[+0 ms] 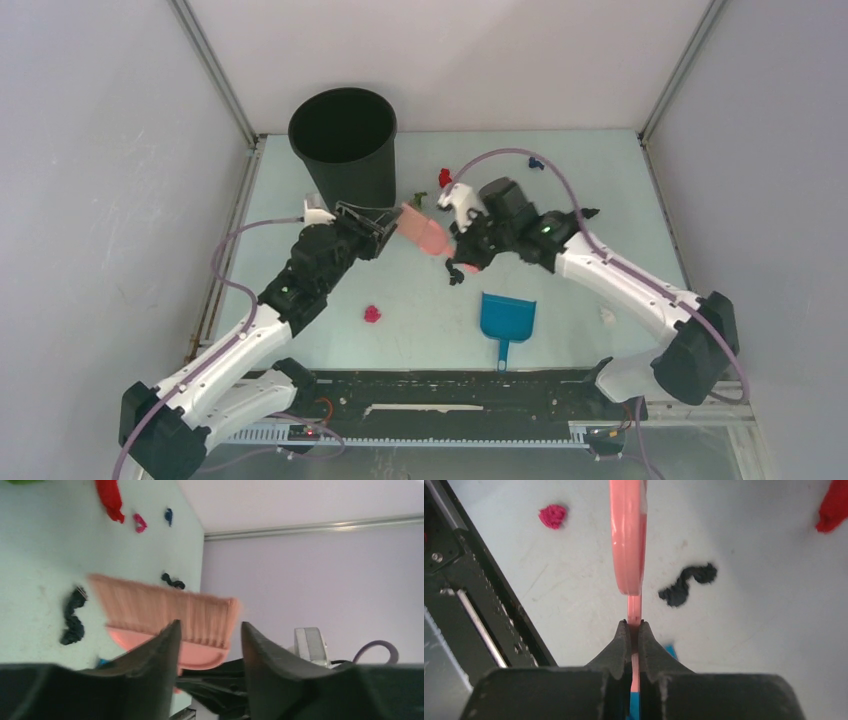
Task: Sweep away the paper scraps from the table
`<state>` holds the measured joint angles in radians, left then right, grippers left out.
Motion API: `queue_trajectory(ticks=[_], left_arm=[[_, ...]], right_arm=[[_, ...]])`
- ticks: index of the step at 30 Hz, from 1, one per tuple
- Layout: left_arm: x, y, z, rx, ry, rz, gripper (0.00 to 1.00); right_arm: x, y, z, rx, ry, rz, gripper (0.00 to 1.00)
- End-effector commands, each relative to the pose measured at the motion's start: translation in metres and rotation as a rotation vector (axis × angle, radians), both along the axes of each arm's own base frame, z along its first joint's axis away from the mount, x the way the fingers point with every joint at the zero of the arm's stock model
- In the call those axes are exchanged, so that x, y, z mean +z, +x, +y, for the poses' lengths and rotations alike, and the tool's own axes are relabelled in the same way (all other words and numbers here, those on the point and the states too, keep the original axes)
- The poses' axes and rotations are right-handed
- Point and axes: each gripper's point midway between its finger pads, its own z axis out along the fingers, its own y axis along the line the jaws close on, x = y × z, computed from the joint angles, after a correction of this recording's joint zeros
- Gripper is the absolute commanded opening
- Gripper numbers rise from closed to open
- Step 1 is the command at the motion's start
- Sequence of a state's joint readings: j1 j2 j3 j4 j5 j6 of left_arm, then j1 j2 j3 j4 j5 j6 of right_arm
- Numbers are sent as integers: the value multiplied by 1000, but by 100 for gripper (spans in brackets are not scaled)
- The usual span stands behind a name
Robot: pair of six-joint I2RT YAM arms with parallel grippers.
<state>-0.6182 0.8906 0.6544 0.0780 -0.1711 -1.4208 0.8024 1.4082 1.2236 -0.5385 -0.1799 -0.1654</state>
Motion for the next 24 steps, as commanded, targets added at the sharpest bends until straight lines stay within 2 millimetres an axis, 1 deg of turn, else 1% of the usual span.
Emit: queue_trajectory(ticks=[1, 2, 4, 6, 7, 9, 11, 12, 13, 15, 18, 20, 22, 24], left_arm=[[-15, 5, 14, -104, 282, -96, 58], [-14, 2, 12, -162, 383, -150, 60], [-18, -6, 7, -284, 571, -234, 63], [-20, -15, 1, -368, 667, -297, 67], [-14, -21, -5, -408, 695, -358, 68], [4, -35, -16, -475, 787, -526, 72], [17, -48, -21, -501, 879, -660, 73], [22, -52, -21, -504, 905, -700, 74], [23, -55, -20, -509, 925, -715, 74], [28, -59, -17, -520, 950, -739, 73], [29, -76, -26, -626, 937, -806, 73], [21, -87, -39, -725, 925, -836, 71], [10, -92, -51, -778, 931, -833, 69], [-2, -98, -67, -824, 929, -831, 68]], right_arm=[[36, -29, -39, 216, 129, 63, 0], [40, -40, -48, 264, 136, 71, 0], [36, -62, -62, 333, 125, 116, 0], [30, -83, -70, 397, 106, 159, 0], [27, -91, -72, 420, 93, 181, 0], [19, -101, -74, 446, 60, 224, 0], [11, -109, -75, 466, 39, 278, 0], [9, -113, -75, 478, 41, 310, 0], [8, -122, -77, 499, 50, 361, 0], [10, -133, -77, 540, 73, 426, 0], [6, -146, -75, 578, 62, 499, 0], [4, -151, -72, 599, 62, 526, 0], [6, -154, -67, 605, 83, 551, 0], [9, -156, -63, 612, 107, 568, 0]])
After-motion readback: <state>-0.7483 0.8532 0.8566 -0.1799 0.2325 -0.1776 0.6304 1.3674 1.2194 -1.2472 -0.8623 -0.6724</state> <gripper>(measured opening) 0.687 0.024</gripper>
